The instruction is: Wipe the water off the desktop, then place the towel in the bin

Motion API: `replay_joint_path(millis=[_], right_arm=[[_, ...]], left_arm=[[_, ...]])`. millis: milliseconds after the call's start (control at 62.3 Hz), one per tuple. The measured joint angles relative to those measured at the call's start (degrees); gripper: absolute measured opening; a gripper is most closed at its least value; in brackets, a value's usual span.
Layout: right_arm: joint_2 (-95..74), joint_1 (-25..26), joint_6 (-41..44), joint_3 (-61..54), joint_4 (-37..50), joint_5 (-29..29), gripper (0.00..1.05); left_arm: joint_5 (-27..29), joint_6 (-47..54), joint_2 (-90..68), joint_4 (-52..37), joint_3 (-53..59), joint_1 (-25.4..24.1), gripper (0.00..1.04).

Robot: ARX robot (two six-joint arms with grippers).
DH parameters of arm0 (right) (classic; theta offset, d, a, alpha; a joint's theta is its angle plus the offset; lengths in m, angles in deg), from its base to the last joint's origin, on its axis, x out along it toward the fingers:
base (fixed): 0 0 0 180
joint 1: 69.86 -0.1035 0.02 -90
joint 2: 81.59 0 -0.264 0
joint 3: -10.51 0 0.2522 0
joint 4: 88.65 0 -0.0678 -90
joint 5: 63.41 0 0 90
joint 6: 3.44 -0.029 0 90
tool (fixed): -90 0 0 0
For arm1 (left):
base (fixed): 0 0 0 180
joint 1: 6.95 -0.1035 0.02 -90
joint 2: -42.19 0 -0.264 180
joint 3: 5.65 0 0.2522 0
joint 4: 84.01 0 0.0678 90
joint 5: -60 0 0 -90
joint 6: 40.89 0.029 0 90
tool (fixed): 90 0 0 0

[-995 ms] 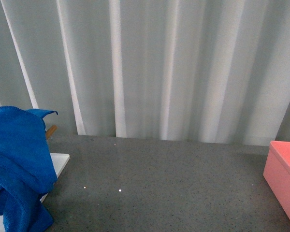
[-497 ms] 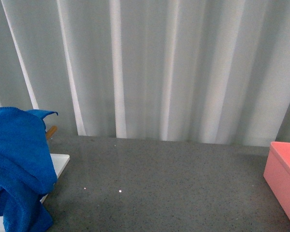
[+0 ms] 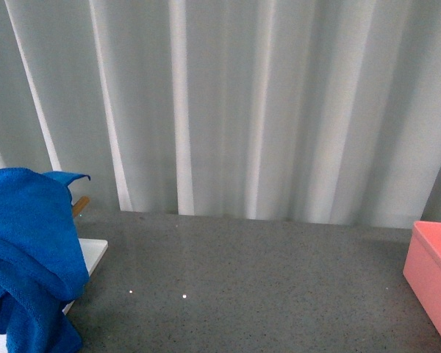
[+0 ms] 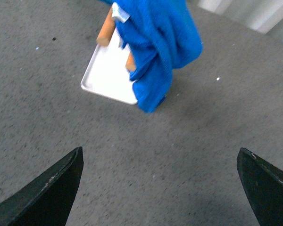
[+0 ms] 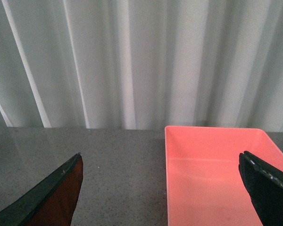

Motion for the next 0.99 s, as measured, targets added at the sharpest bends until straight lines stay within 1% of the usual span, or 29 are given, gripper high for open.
replay_joint_path(millis=[64,112,241,321,401,497,594,706,931,995], right_arm=[[0.0,0.0,0.0,0.0,0.0,0.0,0.98],[0.0,0.0,0.0,0.0,0.0,0.0,0.98],[0.0,0.0,0.0,0.0,0.0,0.0,0.98],[0.0,0.0,0.0,0.0,0.0,0.0,0.98],[0.0,0.0,0.0,0.0,0.0,0.0,0.98],[0.0,0.0,0.0,0.0,0.0,0.0,0.98],[0.0,0.0,0.0,0.0,0.0,0.0,0.98],[0.0,0.0,0.0,0.0,0.0,0.0,0.98],[0.0,0.0,0.0,0.0,0.0,0.0,0.98],[0.0,0.0,0.0,0.0,0.0,0.0,0.98]], left_arm=[[-3.9,0.7,-7.8,-5.2,-4.9,-1.0,0.98],[-5.5,2.6,-13.7,-8.2,-9.1,-1.1,0.98],[-7.7,8.8,-30.1,-9.7,-19.8,-1.8,0.98],[-6.4,13.1,-41.3,-10.3,-26.5,-2.3,0.98],[-3.8,17.2,-49.9,-10.3,-32.8,-3.0,0.98],[-1.0,19.1,-57.3,-10.1,-38.9,-3.6,0.98],[0.4,19.3,-62.8,-9.2,-43.3,-3.8,0.98],[1.1,19.3,-66.6,-8.6,-45.6,-3.1,0.98],[2.0,17.3,-71.7,-9.5,-48.4,-0.2,0.98],[3.6,16.7,-73.3,-10.6,-48.4,0.7,0.98]])
